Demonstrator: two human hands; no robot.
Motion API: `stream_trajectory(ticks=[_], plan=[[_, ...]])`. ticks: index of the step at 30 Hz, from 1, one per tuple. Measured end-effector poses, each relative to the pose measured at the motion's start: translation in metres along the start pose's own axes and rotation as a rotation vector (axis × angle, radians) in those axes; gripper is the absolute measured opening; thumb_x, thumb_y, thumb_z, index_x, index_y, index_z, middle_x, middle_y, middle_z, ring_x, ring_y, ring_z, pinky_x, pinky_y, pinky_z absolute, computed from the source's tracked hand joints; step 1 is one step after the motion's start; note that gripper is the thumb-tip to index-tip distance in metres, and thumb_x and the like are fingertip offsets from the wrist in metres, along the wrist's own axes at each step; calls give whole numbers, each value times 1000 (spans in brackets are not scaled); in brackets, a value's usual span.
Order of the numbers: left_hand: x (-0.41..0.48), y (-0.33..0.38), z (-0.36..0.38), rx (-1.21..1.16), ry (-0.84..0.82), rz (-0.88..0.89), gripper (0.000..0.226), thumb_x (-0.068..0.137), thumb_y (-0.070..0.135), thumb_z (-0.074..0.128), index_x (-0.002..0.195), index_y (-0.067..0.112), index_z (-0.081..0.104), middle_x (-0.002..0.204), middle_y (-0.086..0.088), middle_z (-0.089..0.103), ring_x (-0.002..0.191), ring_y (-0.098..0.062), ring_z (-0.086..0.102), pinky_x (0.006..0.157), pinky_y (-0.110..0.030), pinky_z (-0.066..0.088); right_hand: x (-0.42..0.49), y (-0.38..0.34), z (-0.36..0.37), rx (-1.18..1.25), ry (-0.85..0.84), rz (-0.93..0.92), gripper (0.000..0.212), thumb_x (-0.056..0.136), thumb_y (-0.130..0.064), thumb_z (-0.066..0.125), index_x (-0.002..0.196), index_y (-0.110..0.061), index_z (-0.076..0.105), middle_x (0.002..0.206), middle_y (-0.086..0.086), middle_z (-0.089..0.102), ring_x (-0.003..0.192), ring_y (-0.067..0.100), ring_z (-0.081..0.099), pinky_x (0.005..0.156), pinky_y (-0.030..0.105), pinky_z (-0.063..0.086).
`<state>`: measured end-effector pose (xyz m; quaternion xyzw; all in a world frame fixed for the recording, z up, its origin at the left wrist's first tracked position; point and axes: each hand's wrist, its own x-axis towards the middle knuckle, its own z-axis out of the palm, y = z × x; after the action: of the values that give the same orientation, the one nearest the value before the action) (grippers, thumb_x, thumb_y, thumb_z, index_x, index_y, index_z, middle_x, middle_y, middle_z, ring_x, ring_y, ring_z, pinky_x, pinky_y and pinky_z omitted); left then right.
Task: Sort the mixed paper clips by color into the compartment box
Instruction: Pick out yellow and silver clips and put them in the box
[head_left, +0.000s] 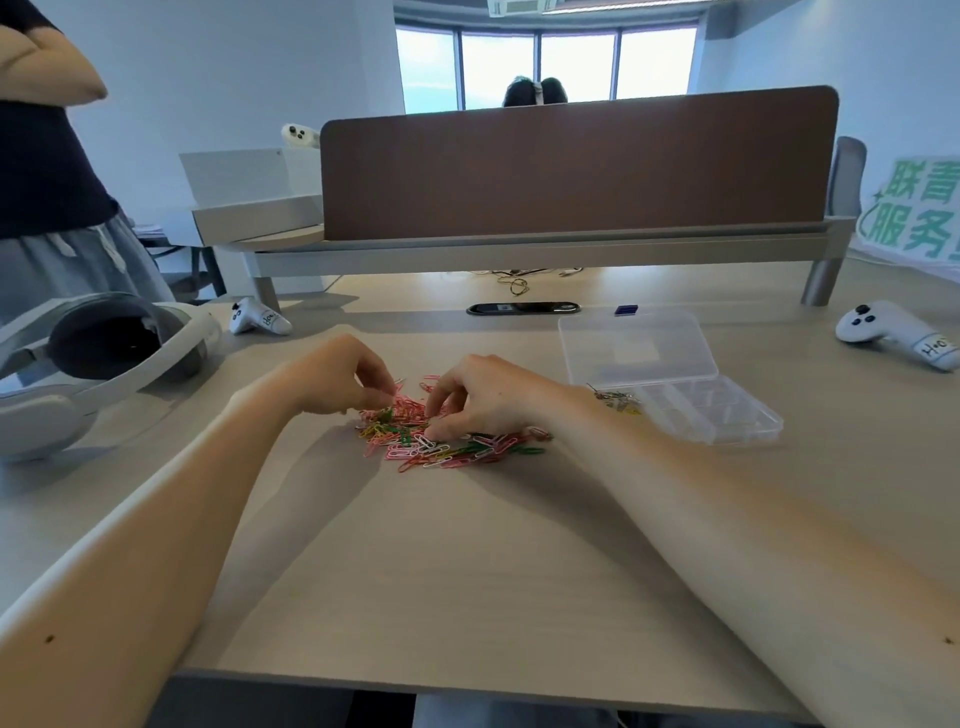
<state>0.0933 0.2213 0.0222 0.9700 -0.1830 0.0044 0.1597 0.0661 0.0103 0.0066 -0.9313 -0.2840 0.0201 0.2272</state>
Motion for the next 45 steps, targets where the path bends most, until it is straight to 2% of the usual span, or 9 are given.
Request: stream_trajectory(ticks=[3,6,10,18,21,24,30,40,45], plan=[[-6,-7,-2,-10,-46,-73,15,80,25,75,94,21,72,86,4,71,74,-13,64,57,-19,50,7,-8,8,-35,-26,-16,40,81,-45,73,115,-24,68,82,-14,55,77,4,52,62,19,37],[-9,-13,3,-20,-110,-113,20,74,24,81,91,27,72,84,4,71,76,-15,65,66,-20,48,13,-9,14,-82,-22,-39,28,82,-38,74,107,-24,73,78,-15,55,73,3,51,60,18,37],[-12,-16,6,-56,-92,-119,19,76,17,80,91,26,74,82,5,71,71,-9,62,66,-17,43,17,-4,13,-52,9,7,15,83,-30,75,95,-20,76,80,-11,61,80,8,56,63,20,38],[-17,-17,8,-210,-26,-64,15,80,10,74,91,21,74,85,-2,73,74,-13,63,73,-19,49,18,1,8,-42,98,49,16,87,-19,69,100,-14,76,101,1,71,89,13,61,74,23,44],[-19,-16,9,-233,-3,-42,16,83,8,71,94,19,74,89,1,71,80,-12,64,75,-22,53,21,-9,9,-33,103,20,21,85,-27,72,103,-17,75,98,-1,70,89,12,60,73,23,41],[-19,-15,11,-169,-38,25,21,83,11,72,98,25,74,79,9,69,68,1,61,69,-16,48,27,-18,14,-32,70,6,27,84,-31,73,109,-19,73,95,-2,65,88,12,59,72,23,42],[-16,-12,15,-88,-63,56,21,80,15,76,97,28,74,70,9,64,59,-3,51,61,-12,41,36,-22,21,-104,22,18,22,85,-28,70,107,-26,75,74,-12,53,79,13,52,52,18,30],[-15,-18,18,-89,5,52,5,84,17,71,89,18,73,86,3,69,82,-14,61,79,-27,51,33,-15,19,-78,58,15,17,86,-24,72,100,-16,76,88,-4,67,82,11,58,71,25,43],[-15,-16,16,-165,50,69,10,83,13,72,92,15,73,86,0,71,76,-12,63,80,-27,54,31,-7,15,-72,110,51,15,84,-20,73,99,-16,77,94,-1,70,85,12,60,74,24,44]])
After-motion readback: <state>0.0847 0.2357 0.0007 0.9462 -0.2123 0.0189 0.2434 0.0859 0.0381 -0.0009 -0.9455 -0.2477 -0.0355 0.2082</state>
